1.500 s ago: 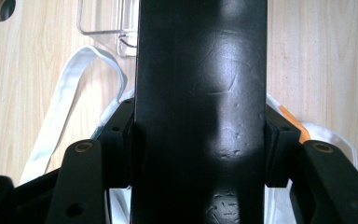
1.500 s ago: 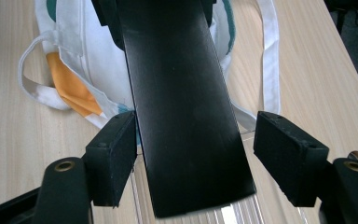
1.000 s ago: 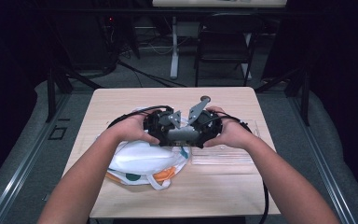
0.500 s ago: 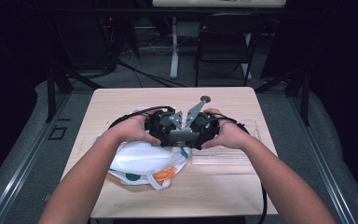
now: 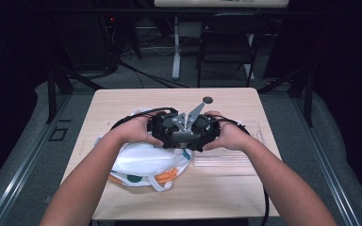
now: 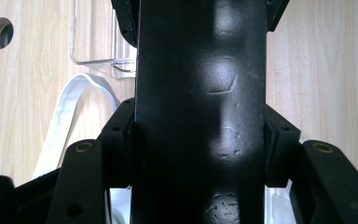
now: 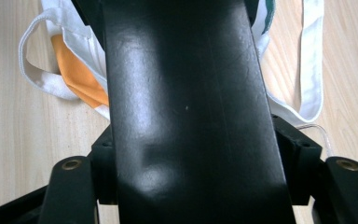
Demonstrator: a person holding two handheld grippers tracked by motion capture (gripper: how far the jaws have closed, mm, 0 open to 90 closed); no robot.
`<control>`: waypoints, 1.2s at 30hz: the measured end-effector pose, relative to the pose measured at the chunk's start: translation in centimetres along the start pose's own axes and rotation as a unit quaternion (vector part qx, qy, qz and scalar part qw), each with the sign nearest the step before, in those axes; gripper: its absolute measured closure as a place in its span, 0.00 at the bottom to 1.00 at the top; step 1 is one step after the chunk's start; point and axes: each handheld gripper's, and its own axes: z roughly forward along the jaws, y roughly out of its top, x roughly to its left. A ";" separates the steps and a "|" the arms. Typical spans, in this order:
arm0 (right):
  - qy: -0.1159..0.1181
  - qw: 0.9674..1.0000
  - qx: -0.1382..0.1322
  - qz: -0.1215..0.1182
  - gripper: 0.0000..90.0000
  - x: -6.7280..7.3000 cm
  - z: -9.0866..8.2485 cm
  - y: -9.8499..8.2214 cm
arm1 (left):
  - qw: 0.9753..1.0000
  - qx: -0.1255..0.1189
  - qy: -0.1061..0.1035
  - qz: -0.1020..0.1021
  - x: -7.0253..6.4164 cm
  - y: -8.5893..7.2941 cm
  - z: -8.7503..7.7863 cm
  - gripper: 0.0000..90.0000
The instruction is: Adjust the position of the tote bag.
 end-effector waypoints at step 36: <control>0.023 1.000 -0.001 -0.001 0.47 -0.1 -0.4 -0.3 | 1.000 -0.027 0.015 0.001 -0.1 -0.2 -0.6 0.40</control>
